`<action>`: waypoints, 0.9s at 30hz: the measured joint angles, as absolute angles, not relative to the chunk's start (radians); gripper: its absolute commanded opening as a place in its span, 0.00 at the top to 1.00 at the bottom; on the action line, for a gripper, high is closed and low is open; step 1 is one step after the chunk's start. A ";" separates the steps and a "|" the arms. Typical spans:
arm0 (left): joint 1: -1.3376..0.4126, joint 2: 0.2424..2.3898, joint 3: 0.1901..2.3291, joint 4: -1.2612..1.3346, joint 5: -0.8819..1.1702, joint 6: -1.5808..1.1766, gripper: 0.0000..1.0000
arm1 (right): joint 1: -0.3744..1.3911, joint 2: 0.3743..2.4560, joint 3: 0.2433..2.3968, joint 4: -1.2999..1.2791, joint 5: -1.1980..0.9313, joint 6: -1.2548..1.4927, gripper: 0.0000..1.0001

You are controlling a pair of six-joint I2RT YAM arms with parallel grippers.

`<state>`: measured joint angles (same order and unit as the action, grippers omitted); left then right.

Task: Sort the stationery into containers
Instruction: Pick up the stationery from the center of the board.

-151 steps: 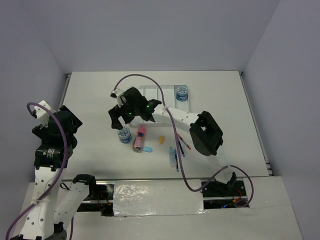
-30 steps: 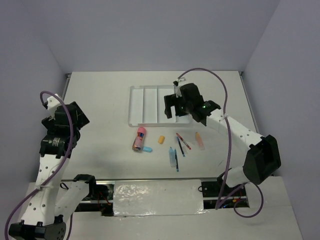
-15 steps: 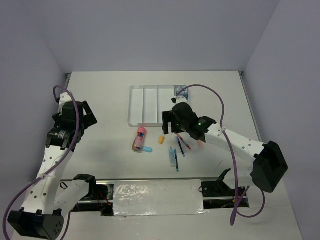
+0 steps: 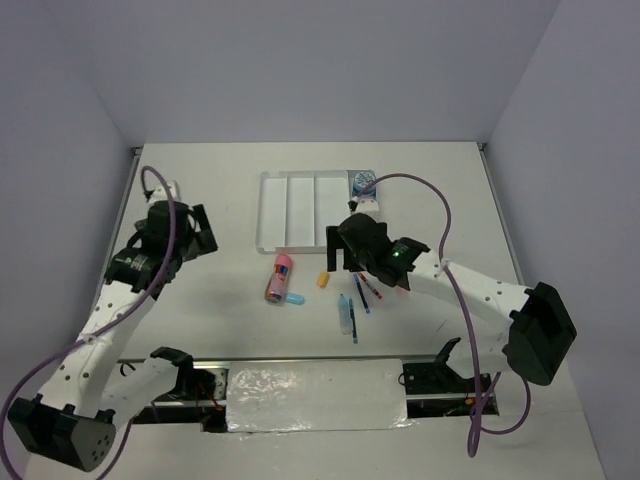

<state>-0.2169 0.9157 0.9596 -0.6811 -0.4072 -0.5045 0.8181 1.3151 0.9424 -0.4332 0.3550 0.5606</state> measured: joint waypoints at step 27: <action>-0.671 1.546 1.006 -0.505 -0.262 -0.685 0.08 | 0.786 1.059 0.789 -0.485 0.297 0.521 0.00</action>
